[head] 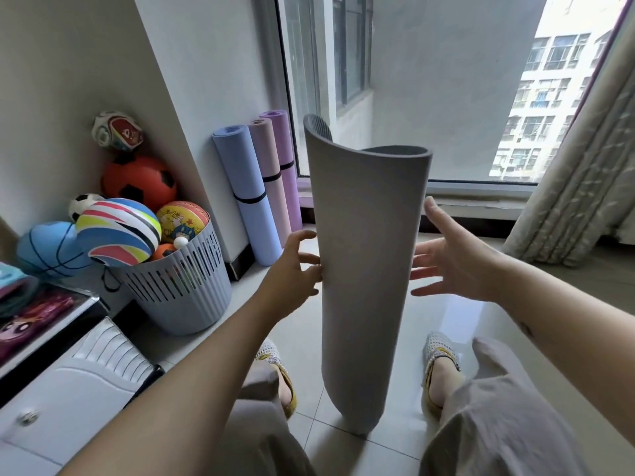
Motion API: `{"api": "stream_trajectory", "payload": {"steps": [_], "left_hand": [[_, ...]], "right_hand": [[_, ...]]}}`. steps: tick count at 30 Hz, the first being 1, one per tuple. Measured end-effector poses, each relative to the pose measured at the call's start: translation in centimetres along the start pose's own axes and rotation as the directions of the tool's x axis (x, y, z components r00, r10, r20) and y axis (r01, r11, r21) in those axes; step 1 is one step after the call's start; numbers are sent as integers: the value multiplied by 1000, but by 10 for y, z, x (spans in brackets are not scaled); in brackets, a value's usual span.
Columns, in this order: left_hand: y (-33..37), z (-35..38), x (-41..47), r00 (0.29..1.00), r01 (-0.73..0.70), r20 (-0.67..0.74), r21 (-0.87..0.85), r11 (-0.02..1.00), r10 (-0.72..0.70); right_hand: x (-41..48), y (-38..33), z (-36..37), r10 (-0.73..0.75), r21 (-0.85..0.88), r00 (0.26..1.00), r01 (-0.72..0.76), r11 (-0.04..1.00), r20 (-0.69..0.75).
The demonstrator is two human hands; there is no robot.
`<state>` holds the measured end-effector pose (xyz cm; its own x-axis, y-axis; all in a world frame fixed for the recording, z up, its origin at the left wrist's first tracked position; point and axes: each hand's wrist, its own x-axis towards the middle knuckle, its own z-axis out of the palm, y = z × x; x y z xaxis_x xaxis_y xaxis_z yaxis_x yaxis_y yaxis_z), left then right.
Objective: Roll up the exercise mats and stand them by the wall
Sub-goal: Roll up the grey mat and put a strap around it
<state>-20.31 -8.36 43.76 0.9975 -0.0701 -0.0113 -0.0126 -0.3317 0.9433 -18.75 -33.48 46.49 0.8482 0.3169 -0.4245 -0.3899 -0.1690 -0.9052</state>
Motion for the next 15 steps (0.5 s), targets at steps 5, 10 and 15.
{"api": "stream_trajectory", "payload": {"steps": [5,10,15], "left_hand": [[28,-17,2,988,119,108,-55,991,-113],[48,-22,6,997,78,12,-114,990,-77],[69,-48,11,933,239,285,-42,970,-218]], "right_hand": [[-5,-11,3,-18,33,999,20,999,-33],[-19,-26,9,-70,47,998,70,996,5],[-30,-44,-6,-4,129,974,-26,991,226]]}}
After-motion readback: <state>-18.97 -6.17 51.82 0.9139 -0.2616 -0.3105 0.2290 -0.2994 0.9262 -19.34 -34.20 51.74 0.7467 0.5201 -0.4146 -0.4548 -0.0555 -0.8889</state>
